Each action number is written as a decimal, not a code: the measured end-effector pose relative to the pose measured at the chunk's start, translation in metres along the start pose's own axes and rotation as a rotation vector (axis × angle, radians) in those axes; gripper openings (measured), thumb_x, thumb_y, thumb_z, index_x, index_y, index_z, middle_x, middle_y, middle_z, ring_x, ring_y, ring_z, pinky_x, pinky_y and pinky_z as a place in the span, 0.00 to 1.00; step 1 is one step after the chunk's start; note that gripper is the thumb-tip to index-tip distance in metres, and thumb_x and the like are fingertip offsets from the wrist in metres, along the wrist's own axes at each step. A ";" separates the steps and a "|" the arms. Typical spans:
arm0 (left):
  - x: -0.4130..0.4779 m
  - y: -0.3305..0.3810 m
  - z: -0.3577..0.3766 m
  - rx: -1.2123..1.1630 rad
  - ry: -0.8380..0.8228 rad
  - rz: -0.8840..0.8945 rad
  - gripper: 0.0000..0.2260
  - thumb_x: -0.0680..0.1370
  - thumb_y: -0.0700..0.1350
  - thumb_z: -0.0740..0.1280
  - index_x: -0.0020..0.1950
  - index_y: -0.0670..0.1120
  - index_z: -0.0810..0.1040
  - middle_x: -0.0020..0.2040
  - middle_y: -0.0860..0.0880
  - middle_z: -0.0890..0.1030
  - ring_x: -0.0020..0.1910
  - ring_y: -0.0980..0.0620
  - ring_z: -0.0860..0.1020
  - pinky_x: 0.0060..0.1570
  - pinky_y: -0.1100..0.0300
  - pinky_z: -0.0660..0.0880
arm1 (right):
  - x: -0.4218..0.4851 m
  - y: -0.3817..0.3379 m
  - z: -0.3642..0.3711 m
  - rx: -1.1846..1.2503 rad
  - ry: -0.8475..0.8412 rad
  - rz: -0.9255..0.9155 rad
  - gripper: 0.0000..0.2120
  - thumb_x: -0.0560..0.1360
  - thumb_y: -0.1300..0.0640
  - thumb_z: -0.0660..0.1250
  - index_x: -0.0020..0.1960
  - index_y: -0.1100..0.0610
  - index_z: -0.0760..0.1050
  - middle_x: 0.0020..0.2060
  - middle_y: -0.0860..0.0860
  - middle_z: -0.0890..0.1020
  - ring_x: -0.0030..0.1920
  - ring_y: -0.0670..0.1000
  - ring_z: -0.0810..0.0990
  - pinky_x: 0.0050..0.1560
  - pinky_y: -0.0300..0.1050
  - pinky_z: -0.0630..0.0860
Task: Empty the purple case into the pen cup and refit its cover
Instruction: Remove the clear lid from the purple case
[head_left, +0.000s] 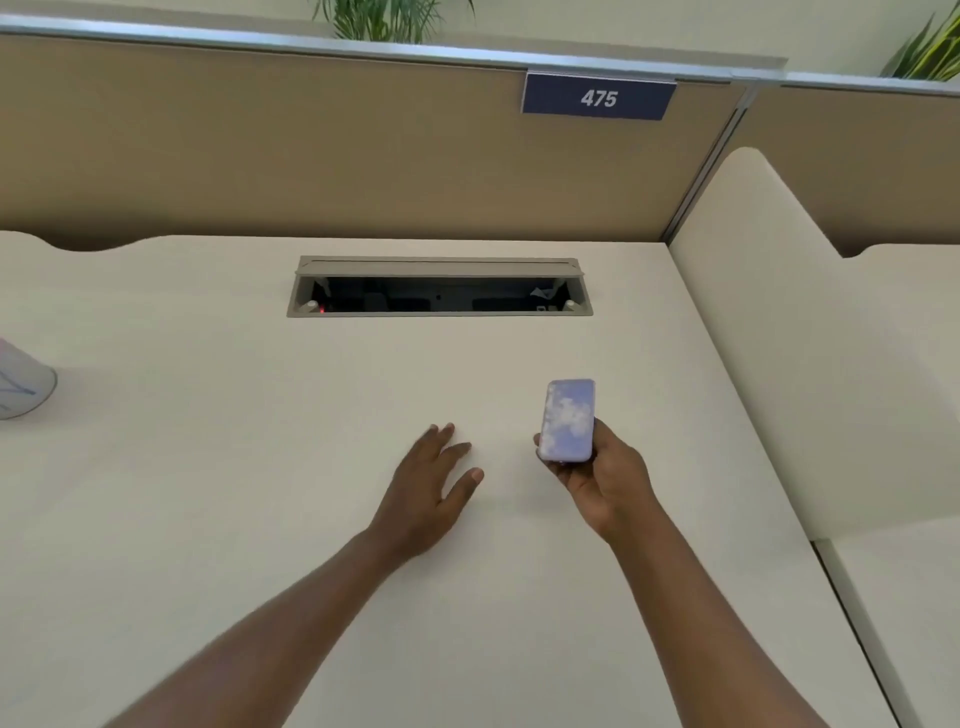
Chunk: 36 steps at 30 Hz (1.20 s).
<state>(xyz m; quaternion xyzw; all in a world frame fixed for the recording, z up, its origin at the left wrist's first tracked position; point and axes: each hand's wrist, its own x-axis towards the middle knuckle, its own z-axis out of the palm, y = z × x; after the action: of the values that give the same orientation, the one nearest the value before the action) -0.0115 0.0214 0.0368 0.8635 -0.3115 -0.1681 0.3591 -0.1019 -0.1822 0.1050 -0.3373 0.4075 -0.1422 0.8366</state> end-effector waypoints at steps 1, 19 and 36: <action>-0.009 0.007 -0.006 -0.071 0.025 -0.021 0.21 0.83 0.55 0.62 0.75 0.50 0.73 0.80 0.51 0.67 0.81 0.53 0.58 0.79 0.56 0.55 | -0.011 0.008 0.010 0.023 -0.020 0.030 0.11 0.83 0.62 0.59 0.55 0.63 0.80 0.42 0.57 0.86 0.41 0.57 0.84 0.43 0.52 0.84; -0.152 0.021 -0.150 0.412 0.575 0.270 0.13 0.79 0.46 0.69 0.58 0.39 0.84 0.56 0.39 0.83 0.57 0.38 0.81 0.56 0.46 0.79 | -0.126 0.137 0.167 0.081 -0.490 0.444 0.26 0.83 0.45 0.57 0.70 0.63 0.75 0.56 0.60 0.85 0.54 0.57 0.85 0.60 0.50 0.79; -0.185 -0.026 -0.193 0.568 0.669 0.406 0.08 0.77 0.37 0.73 0.53 0.34 0.86 0.49 0.39 0.86 0.50 0.40 0.85 0.53 0.47 0.82 | -0.159 0.195 0.221 0.119 -0.449 0.436 0.37 0.79 0.34 0.60 0.70 0.66 0.74 0.50 0.57 0.85 0.51 0.54 0.86 0.60 0.47 0.79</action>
<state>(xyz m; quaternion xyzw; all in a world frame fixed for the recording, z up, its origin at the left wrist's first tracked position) -0.0396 0.2573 0.1627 0.8558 -0.3748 0.2842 0.2154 -0.0371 0.1407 0.1631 -0.2155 0.2664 0.0952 0.9346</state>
